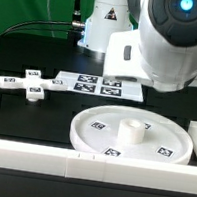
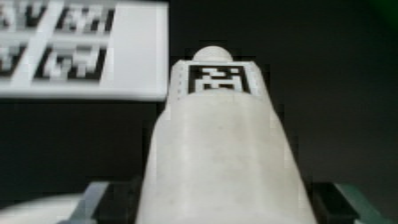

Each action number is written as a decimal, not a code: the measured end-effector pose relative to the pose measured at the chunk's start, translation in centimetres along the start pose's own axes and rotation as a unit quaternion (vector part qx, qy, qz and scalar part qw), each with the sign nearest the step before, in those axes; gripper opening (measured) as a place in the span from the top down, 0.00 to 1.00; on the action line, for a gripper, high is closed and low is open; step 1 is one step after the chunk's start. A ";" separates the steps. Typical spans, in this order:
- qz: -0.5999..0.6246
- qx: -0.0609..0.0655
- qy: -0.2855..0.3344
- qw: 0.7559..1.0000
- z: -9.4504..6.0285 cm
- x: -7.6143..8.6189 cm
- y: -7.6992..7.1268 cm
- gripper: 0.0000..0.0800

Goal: Assemble round table

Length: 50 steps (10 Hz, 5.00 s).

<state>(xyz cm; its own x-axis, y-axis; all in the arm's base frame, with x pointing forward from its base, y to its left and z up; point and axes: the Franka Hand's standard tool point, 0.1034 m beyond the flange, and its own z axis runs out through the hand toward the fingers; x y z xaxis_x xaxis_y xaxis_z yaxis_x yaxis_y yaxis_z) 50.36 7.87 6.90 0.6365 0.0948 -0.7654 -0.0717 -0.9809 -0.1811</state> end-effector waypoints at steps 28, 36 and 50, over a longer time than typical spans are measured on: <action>-0.163 -0.150 0.505 0.834 -8.4 1.6 2.9 0.49; -0.157 -0.145 0.498 0.840 -7.0 1.4 3.4 0.49; -0.159 -0.149 0.501 0.837 -7.1 1.4 3.7 0.19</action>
Offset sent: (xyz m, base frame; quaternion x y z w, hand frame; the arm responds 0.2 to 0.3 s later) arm 0.0227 -0.0124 0.0344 -0.0165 0.1044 -0.0355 0.9938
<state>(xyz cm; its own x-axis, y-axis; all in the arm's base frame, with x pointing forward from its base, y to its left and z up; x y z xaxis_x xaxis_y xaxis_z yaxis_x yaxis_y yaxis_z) 56.38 3.21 9.56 0.9226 0.3153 0.2221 0.3236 -0.9462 -0.0007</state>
